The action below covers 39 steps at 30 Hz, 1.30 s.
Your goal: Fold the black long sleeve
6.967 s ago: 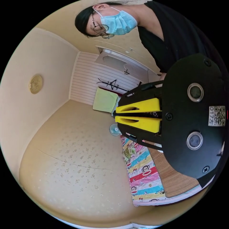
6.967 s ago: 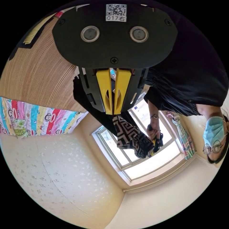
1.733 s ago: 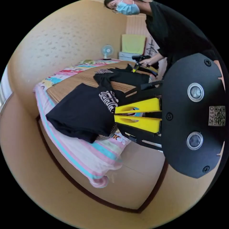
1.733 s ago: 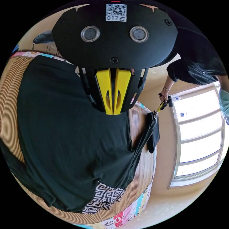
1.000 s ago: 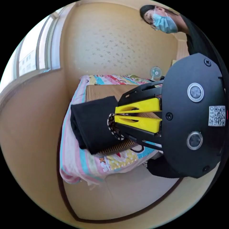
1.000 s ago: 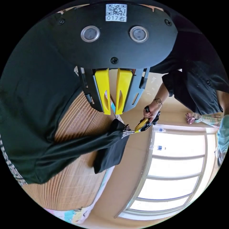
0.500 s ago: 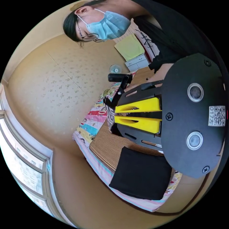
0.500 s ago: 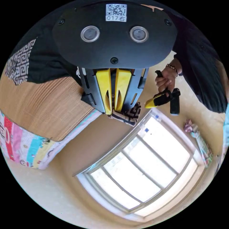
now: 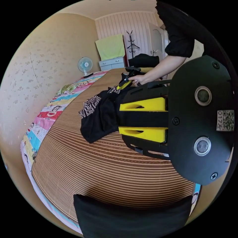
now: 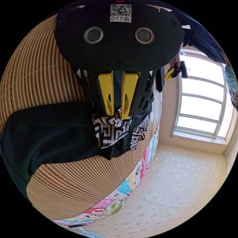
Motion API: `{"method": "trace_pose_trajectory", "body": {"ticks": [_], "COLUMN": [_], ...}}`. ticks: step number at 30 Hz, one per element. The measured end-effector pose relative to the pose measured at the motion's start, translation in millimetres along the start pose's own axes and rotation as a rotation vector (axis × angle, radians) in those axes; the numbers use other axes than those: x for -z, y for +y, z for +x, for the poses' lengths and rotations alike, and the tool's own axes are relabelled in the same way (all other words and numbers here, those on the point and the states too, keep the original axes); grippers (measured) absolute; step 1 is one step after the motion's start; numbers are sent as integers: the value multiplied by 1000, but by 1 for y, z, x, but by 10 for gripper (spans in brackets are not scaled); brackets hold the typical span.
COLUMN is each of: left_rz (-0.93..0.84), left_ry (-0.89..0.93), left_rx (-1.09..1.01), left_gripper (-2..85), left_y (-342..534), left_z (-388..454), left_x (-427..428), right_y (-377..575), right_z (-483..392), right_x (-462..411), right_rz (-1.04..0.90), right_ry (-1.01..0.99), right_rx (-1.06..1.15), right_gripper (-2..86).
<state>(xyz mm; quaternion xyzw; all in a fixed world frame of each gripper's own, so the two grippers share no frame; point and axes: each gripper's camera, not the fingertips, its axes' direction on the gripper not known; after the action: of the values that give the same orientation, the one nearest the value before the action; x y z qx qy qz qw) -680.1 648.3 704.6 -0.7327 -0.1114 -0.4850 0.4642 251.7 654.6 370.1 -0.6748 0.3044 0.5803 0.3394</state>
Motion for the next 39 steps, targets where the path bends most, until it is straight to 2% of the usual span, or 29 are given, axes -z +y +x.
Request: {"method": "trace_pose_trajectory", "body": {"ticks": [2,5,8,12,16,19,22,27,30,32,35,39], "left_rz": [10,-20,-36,-29,-68,-59,-16,-103,-136,-185,-179,-125], "left_ry": [-69,-42,35,53,172,211,148,122,73,22,58,187], "left_rx": [71,175,231,200,168,175,166,203,178,142,111,41], "left_gripper": [116,120,54,3,4,40,92,120,96,46,1,-8], "left_y": [-33,-77,-117,-157,-182,-178,-150,-95,-82,-85,-91,-97], "left_z": [-21,-56,-87,-113,-145,-158,-153,-135,-126,-126,-136,-162], "left_x": [-29,-65,-85,-83,-93,-87,-69,-76,-87,-95,-87,-63], "right_y": [2,-8,-26,-39,-47,-44,-39,-45,-59,-68,-77,-56], "right_z": [4,18,17,-12,13,28,26,33,29,26,21,-15], "right_x": [11,14,16,39,24,26,35,41,41,36,30,73], "right_rz": [54,59,0,-2,-116,-107,-65,3,21,-13,-126,12], "right_ry": [-33,-87,-75,13,46,-38,-52,-123,-124,-84,4,-168], "right_rx": [-40,-111,-103,80,34,-2,-2,-81,-93,-120,-163,95], "right_gripper": [57,46,32,24,24,33,45,82,80,72,43,27]}}
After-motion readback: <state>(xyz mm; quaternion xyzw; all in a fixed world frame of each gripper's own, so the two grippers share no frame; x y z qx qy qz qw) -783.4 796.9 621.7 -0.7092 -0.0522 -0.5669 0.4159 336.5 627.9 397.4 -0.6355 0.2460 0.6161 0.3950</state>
